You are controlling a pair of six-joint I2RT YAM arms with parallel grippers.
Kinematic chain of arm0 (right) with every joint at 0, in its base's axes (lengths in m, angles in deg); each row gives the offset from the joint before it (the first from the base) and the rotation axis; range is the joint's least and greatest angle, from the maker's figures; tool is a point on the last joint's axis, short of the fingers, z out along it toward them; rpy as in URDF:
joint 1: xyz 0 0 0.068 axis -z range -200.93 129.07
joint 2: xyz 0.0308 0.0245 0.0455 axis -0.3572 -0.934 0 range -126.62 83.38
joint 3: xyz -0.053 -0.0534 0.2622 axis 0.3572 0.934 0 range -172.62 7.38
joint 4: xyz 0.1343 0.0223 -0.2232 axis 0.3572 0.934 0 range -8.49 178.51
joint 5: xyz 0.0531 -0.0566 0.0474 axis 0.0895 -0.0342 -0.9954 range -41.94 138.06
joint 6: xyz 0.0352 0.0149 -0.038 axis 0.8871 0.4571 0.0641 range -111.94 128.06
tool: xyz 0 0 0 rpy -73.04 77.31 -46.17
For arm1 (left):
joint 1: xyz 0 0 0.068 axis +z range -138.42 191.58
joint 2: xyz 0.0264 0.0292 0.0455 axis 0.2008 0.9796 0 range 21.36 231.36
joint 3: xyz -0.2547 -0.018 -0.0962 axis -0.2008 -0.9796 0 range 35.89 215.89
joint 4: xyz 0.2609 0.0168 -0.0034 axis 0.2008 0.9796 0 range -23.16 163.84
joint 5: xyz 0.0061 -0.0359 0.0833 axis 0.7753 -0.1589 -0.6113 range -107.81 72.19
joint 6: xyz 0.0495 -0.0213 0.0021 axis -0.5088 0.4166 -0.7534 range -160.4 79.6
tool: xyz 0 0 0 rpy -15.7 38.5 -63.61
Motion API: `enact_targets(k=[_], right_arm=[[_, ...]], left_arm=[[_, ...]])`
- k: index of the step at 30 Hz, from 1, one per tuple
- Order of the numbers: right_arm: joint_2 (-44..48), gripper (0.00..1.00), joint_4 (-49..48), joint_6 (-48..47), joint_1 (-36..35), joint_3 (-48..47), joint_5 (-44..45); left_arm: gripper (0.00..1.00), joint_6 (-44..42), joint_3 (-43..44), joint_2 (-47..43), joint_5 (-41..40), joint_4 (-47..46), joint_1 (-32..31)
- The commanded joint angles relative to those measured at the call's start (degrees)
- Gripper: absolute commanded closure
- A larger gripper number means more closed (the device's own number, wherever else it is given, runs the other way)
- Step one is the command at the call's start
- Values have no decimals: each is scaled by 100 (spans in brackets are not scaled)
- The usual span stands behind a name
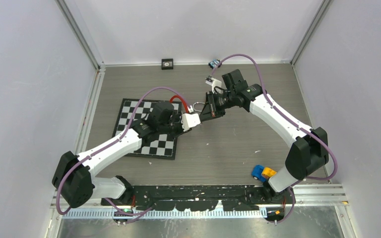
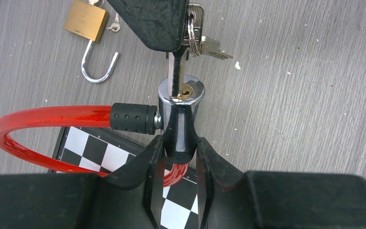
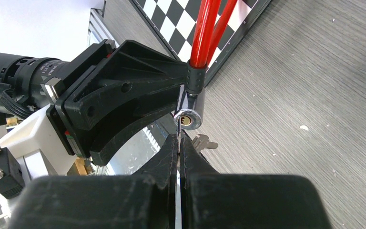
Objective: Unlock with the key
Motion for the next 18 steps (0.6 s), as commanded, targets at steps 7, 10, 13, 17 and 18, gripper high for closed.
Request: enact_targets(k=[7,10,13,17,18], right_arm=[[149,99,-14,-194,-39,-6,-44],[164,99,-1,-207,-39,-5,-39],[169,99,-10,-195,-39,8,-38],[128,99,-11,-173,-39,-50,-79],[108,99,-16,-165,-39,-60,-93]], left_arm=[[100,21,24,-243,-143,-461,7],[100,22,7,-254,-150,-476,8],[100,8,-11,-257,-153,-489,7],[100,-2,-7,-238,-125,-489,8],[100,-4,-10,-241,-120,-492,8]])
